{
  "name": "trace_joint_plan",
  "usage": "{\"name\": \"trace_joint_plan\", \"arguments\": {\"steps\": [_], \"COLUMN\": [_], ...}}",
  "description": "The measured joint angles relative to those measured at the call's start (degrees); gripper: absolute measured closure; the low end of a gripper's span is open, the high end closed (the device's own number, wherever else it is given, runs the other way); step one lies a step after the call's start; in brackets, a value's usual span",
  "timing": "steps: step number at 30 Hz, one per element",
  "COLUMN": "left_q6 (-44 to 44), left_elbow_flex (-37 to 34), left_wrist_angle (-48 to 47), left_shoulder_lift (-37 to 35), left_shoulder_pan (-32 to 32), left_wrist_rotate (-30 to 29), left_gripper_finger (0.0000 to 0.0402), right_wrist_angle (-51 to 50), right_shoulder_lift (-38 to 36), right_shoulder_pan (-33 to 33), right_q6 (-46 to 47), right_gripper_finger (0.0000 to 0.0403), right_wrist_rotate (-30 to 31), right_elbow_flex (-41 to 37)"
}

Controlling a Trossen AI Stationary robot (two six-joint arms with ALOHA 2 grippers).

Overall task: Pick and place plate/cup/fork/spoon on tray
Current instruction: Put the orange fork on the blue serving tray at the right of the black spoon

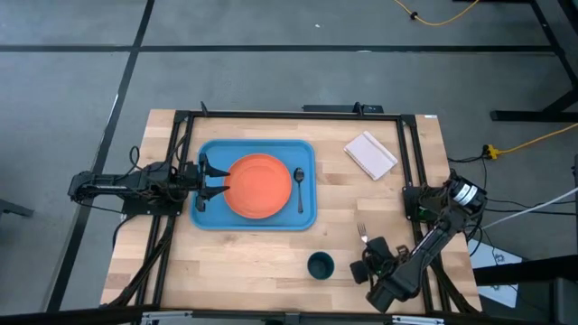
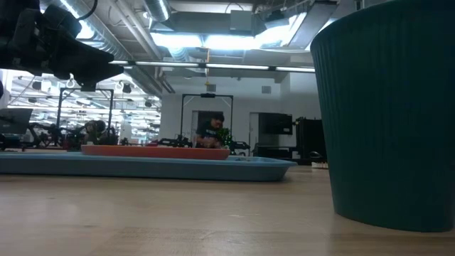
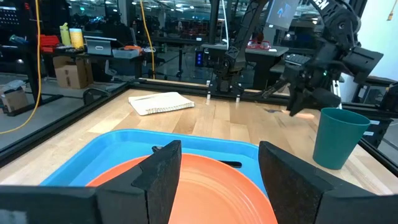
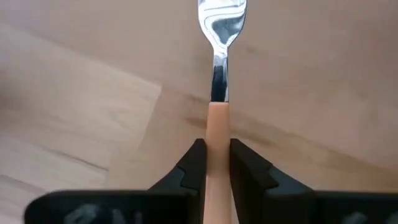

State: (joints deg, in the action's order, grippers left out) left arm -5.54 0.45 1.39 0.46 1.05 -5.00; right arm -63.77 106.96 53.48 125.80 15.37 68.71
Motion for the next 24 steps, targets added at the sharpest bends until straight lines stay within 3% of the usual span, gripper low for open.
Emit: {"name": "trace_joint_plan", "arguments": {"steps": [12,17,24], "left_q6": [0.0,0.0,0.0], "left_elbow_flex": [0.0,0.0,0.0], "left_wrist_angle": [0.0,0.0,0.0], "left_shoulder_lift": [0.0,0.0,0.0], "left_shoulder_pan": [0.0,0.0,0.0], "left_wrist_rotate": [0.0,0.0,0.0], "left_gripper_finger": [0.0194,0.0194,0.0194], "right_wrist_angle": [-20.2,-20.2,-12.8], "right_shoulder_lift": [-2.7,-7.2,-10.4], "right_shoulder_pan": [-8.3,-14.0,-26.7], "right_q6": [1.1,-4.4,-20.8], "right_gripper_finger": [0.0352,0.0352,0.0352], "right_wrist_rotate": [8.7,12.7,14.7], "right_elbow_flex": [8.2,7.5,7.0]}}
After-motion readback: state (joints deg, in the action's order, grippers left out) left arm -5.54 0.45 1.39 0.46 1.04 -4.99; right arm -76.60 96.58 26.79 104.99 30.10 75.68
